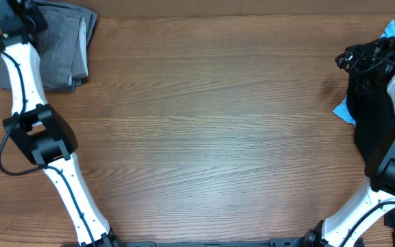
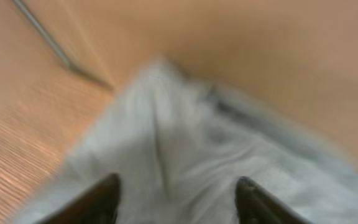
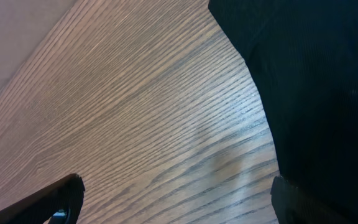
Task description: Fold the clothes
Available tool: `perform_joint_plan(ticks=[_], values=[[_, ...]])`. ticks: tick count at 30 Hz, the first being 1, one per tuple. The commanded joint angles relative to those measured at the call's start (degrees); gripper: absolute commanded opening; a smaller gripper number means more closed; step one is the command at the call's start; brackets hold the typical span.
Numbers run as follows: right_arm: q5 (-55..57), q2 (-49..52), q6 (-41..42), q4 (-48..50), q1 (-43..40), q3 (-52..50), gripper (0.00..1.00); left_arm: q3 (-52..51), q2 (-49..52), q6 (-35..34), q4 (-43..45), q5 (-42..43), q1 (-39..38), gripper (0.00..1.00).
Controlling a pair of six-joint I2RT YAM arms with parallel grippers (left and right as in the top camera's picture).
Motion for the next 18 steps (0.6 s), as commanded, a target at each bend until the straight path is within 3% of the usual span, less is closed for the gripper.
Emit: perform_joint_plan(ticks=[1, 11, 18], values=[[0.1, 0.0, 0.0, 0.2, 0.0, 1.3, 1.0, 0.9, -9.4, 0.0, -2.7, 3.2, -1.8, 0.99], [0.1, 0.0, 0.0, 0.2, 0.0, 1.3, 1.0, 0.9, -16.9, -2.6, -18.1, 21.0, -5.3, 1.0], [0.1, 0.0, 0.0, 0.2, 0.0, 1.3, 1.0, 0.8, -16.5, -2.6, -27.8, 21.3, -6.3, 1.0]])
